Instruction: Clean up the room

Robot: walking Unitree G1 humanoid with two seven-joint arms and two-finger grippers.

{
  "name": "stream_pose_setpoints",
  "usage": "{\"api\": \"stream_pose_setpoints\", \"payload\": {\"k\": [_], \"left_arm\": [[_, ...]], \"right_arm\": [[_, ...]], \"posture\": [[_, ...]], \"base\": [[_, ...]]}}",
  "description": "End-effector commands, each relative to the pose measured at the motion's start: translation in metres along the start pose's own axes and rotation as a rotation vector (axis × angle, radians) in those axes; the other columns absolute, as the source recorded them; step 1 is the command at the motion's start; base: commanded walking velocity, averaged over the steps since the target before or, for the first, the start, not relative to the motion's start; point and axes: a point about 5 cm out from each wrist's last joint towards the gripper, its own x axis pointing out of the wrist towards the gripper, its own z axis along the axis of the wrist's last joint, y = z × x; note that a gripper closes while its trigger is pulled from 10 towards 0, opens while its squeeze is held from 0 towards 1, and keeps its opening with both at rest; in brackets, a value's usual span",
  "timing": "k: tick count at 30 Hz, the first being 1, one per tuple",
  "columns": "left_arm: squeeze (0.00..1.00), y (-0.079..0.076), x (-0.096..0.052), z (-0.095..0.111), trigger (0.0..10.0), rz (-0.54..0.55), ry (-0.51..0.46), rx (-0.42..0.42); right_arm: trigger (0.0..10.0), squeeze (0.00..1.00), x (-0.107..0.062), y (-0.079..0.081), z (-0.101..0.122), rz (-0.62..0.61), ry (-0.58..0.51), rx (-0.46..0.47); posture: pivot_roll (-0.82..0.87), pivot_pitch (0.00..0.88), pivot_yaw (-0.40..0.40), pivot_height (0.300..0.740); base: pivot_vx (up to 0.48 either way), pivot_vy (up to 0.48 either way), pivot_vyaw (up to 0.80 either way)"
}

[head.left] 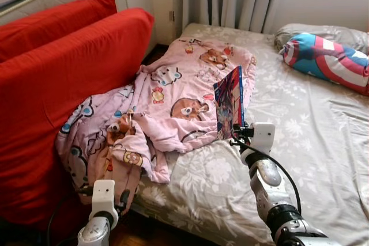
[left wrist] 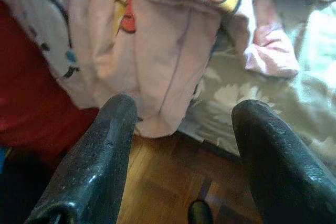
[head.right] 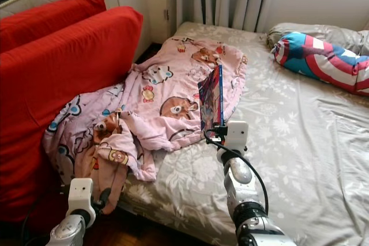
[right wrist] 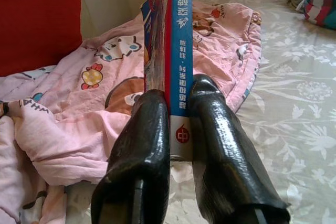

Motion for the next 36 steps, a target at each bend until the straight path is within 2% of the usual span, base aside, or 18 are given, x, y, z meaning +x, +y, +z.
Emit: {"api": "stream_pose_setpoints", "payload": {"k": [1,3,7,14,29,36], "left_arm": [[0.00,0.009,-0.003,-0.009,10.0,0.034,0.060,0.003],[0.00,0.011,-0.004,-0.012,10.0,0.045,0.075,0.030],[0.00,0.020,-0.004,-0.011,10.0,0.123,0.081,-0.052],[0.00,0.013,-0.005,-0.019,10.0,0.105,0.121,-0.049],[0.00,0.006,-0.005,-0.020,10.0,0.086,0.122,-0.024],[0.00,0.004,-0.004,-0.018,10.0,0.087,0.108,-0.016]], "right_arm": [[10.0,0.00,0.003,0.002,0.008,0.003,-0.045,-0.015],[10.0,0.00,0.003,0.001,0.009,-0.002,-0.047,-0.017],[10.0,0.00,0.003,-0.001,0.009,-0.010,-0.048,-0.011],[10.0,0.00,0.005,-0.003,0.011,-0.042,-0.037,0.007],[10.0,0.00,0.005,0.001,0.010,-0.022,-0.032,-0.004],[10.0,0.00,0.005,0.004,0.010,-0.021,-0.039,-0.012]], "posture": [[0.03,0.000,-0.006,0.740],[0.02,0.000,-0.006,0.740],[0.02,0.000,-0.005,0.740],[0.01,0.000,0.001,0.740],[0.01,0.028,0.002,0.740],[0.01,0.035,-0.002,0.740]], "base": [[0.000,0.000,0.00],[0.000,0.000,0.00],[0.000,0.000,0.00],[0.000,0.000,0.00],[0.000,0.000,-0.78],[0.000,-0.402,-0.06]]}}
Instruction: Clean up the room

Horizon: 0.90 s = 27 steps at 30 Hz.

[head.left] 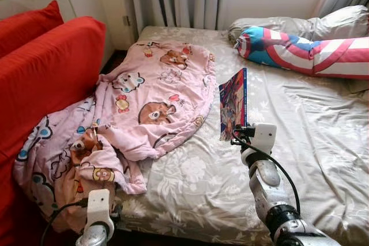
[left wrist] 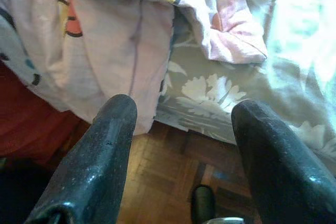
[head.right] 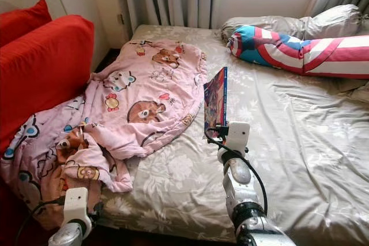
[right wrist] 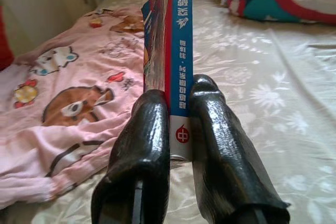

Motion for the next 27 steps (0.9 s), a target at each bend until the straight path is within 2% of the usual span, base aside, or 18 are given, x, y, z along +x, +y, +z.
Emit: {"api": "stream_pose_setpoints", "payload": {"k": [1,6,13,27], "left_arm": [[0.00,-0.0014,-0.0009,-0.0024,10.0,0.002,0.003,0.002],[0.00,-0.0019,-0.0005,-0.0011,10.0,0.002,-0.003,0.000],[0.00,-0.0025,-0.0006,-0.0010,10.0,0.000,-0.006,0.000],[0.00,-0.0049,-0.0001,0.0004,10.0,-0.006,-0.011,-0.005]], "right_arm": [[10.0,0.00,0.0044,-0.0009,0.0113,0.005,-0.047,-0.019],[10.0,0.00,0.0046,-0.0017,0.0101,-0.002,-0.032,-0.033],[10.0,0.00,0.0042,-0.0022,0.0091,-0.004,-0.026,-0.045],[10.0,0.00,0.0048,-0.0045,0.0105,-0.019,-0.031,-0.065]], "posture": [[0.01,0.035,-0.002,0.740],[0.01,0.034,-0.003,0.740],[0.01,0.034,-0.004,0.740],[0.00,0.034,-0.006,0.740]], "base": [[0.000,-0.435,0.00],[0.000,-0.434,0.00],[0.000,-0.433,-0.73],[0.000,-0.433,0.00]]}}
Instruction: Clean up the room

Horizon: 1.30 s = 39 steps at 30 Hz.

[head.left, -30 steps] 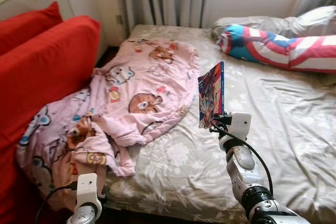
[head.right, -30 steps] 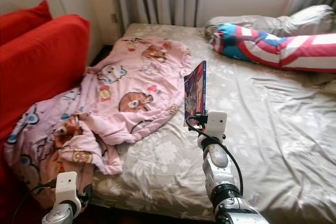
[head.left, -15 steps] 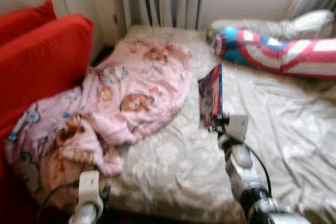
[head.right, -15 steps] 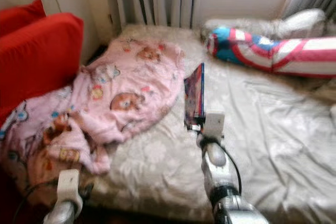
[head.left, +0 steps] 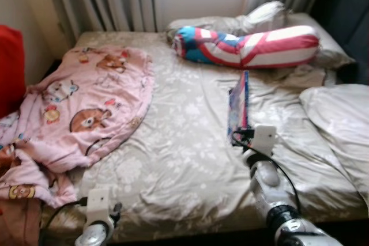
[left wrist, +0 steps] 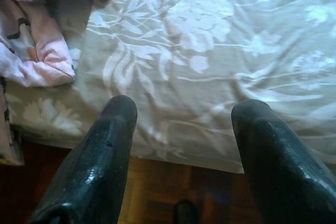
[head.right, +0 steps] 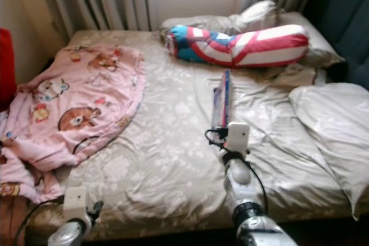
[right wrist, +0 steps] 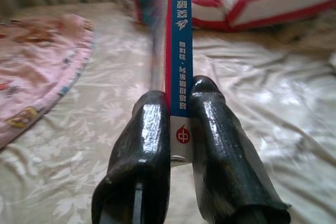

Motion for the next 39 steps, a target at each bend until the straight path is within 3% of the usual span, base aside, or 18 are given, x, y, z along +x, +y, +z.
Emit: {"api": "stream_pose_setpoints", "payload": {"k": [1,21,39], "left_arm": [[0.00,-0.0084,-0.0025,-0.0082,10.0,-0.019,0.028,-0.008],[0.00,-0.0074,-0.0031,-0.0109,10.0,-0.019,0.044,-0.005],[0.00,-0.0120,-0.0026,-0.0104,10.0,-0.034,0.049,-0.029]], "right_arm": [[10.0,0.00,0.0040,-0.0055,0.0123,-0.013,-0.052,-0.012],[10.0,0.00,0.0041,-0.0031,0.0118,0.000,-0.048,-0.024],[10.0,0.00,0.0039,0.0022,0.0101,0.045,-0.040,-0.040]], "posture": [[0.00,0.034,-0.006,0.740],[0.00,0.033,-0.005,0.740],[0.00,0.031,-0.008,0.740]], "base": [[0.000,-0.431,0.00],[0.000,-0.431,0.00],[0.000,0.000,0.00]]}}
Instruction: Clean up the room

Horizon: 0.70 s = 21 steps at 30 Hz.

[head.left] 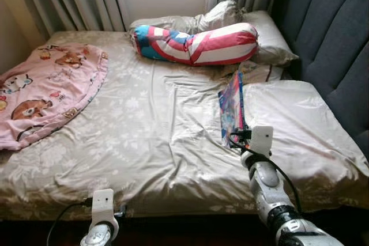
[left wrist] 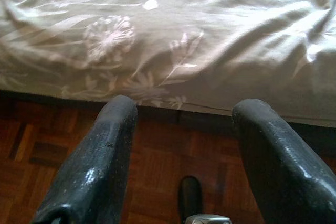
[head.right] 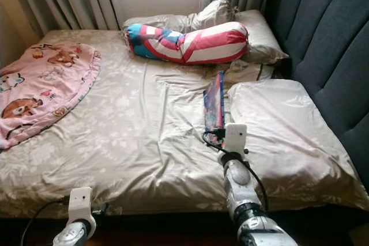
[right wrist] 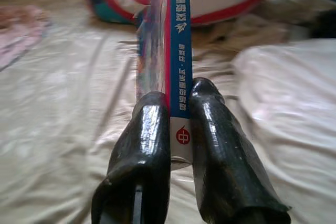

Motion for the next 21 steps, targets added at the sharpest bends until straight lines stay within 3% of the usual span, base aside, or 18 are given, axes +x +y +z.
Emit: {"api": "stream_pose_setpoints", "payload": {"k": [1,9,21], "left_arm": [[0.00,0.0053,-0.0007,-0.0030,10.0,0.012,0.021,-0.003],[0.00,0.0056,-0.0009,-0.0040,10.0,0.009,0.026,-0.003],[0.00,0.0050,-0.0010,-0.0042,10.0,0.006,0.027,-0.003]], "right_arm": [[10.0,0.00,0.0054,0.0038,0.0129,0.018,-0.052,-0.011],[10.0,0.00,0.0052,0.0052,0.0121,0.025,-0.048,-0.021],[10.0,0.00,0.0051,0.0046,0.0119,0.020,-0.046,-0.023]], "posture": [[0.00,0.031,-0.008,0.740],[0.00,0.033,-0.008,0.740],[-0.01,0.034,-0.008,0.740]], "base": [[0.000,0.000,0.00],[0.000,0.000,0.00],[0.309,0.000,0.00]]}}
